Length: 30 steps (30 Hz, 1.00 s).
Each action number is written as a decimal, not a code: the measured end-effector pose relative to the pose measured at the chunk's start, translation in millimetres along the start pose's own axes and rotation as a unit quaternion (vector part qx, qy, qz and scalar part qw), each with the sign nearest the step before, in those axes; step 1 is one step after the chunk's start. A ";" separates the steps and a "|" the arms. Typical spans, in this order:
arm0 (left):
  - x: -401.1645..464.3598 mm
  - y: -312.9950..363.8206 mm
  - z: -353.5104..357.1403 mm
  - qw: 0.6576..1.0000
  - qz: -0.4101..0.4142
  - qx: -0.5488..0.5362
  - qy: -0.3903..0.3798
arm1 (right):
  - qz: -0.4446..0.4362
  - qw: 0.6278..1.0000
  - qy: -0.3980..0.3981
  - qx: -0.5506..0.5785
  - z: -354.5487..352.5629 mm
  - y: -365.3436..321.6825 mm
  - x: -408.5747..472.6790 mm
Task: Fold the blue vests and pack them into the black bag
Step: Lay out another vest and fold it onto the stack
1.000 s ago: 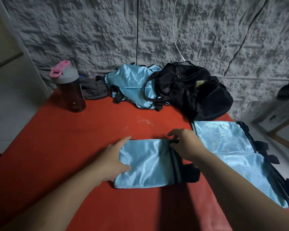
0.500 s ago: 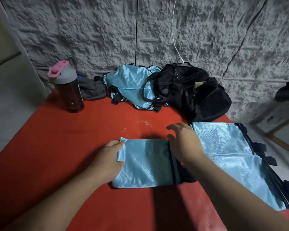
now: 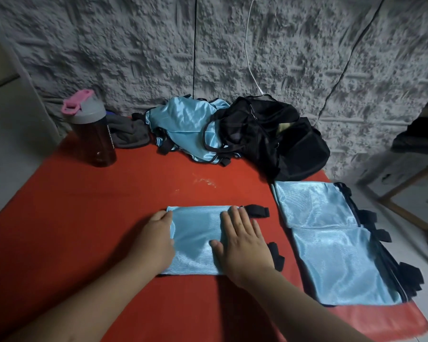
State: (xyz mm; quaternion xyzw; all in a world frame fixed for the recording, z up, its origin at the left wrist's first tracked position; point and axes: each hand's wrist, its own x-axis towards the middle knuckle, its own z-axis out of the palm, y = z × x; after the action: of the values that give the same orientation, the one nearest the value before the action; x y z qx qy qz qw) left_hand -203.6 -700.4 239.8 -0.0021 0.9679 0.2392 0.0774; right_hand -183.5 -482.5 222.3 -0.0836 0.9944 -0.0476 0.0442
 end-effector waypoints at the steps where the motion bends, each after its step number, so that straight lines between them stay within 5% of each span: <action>1: -1.2 1.5 1.8 1.000 -0.004 0.010 0.000 | 0.011 1.000 0.005 0.006 0.4 -1.0 -0.5; 9: -4.3 12.3 -8.8 0.995 -0.058 0.086 0.000 | 0.024 0.999 -0.012 0.021 -3.5 -1.9 2.7; 13: -10.6 25.5 -0.7 0.985 0.080 0.079 0.129 | -0.020 0.992 0.125 -0.013 -13.3 -6.4 8.2; 18: -10.4 23.6 42.6 0.968 0.182 0.156 0.075 | -0.029 0.994 0.099 -0.023 6.7 -13.4 6.6; 30: -14.2 5.4 37.4 0.987 0.026 0.152 0.034 | 0.080 0.995 0.030 0.053 -3.1 0.3 0.1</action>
State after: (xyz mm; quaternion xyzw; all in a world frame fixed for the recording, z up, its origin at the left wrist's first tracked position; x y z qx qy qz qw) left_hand -184.2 -678.8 211.8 0.0266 0.9948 0.0911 0.0379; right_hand -183.9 -481.9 225.3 -0.0001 0.9949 -0.0987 0.0223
